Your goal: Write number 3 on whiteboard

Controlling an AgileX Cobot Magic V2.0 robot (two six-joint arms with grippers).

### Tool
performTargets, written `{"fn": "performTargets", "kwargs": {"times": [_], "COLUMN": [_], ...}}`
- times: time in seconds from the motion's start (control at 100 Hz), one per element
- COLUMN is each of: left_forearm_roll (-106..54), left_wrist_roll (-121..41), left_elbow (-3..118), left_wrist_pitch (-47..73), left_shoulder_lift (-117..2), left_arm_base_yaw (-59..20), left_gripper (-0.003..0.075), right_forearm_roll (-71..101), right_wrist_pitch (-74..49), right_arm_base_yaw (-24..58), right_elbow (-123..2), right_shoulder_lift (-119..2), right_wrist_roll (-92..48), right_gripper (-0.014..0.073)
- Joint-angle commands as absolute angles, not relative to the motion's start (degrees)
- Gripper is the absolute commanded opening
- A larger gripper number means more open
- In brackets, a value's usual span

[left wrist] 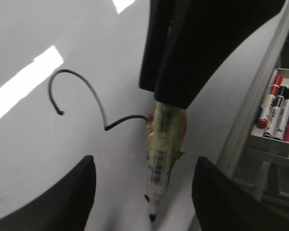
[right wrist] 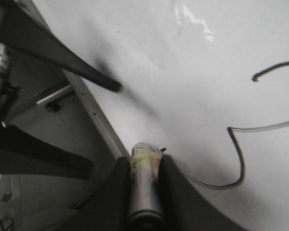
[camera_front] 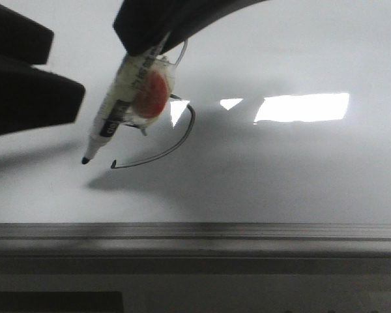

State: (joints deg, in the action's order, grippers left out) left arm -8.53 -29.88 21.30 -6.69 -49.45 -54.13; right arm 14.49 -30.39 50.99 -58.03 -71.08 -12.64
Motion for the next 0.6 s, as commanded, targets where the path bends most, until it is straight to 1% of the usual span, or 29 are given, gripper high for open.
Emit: {"fn": "performTargets", "kwargs": {"times": [0.0, 0.19, 0.49, 0.53, 0.56, 0.59], "left_forearm_roll": [-9.9, -11.5, -14.2, -14.2, -14.2, -14.2], "left_wrist_roll": [-29.1, -29.1, -29.1, -29.1, -29.1, -29.1], "left_elbow": [22.9, 22.9, 22.9, 22.9, 22.9, 22.9], "left_wrist_pitch": [-12.2, -12.8, -12.8, -12.8, -12.8, -12.8], "left_shoulder_lift": [-51.9, -56.3, -56.7, -56.7, -56.7, -56.7], "left_arm_base_yaw": [-55.3, -55.3, -55.3, -55.3, -55.3, -55.3], "left_gripper": [0.04, 0.04, 0.0399, 0.0384, 0.0357, 0.03], "right_forearm_roll": [14.5, 14.7, 14.6, 14.6, 14.6, 14.6], "right_wrist_pitch": [-26.9, -27.1, -27.8, -27.8, -27.8, -27.8], "right_arm_base_yaw": [52.2, 53.5, 53.5, 53.5, 53.5, 53.5], "right_elbow": [-60.1, -60.1, -60.1, -60.1, -60.1, -60.1], "right_shoulder_lift": [-69.2, -69.2, -69.2, -69.2, -69.2, -69.2], "right_wrist_roll": [-13.3, -13.3, -13.3, -13.3, -13.3, -13.3], "right_gripper": [-0.0064, -0.0064, -0.0064, -0.0064, -0.0064, -0.0064]}}
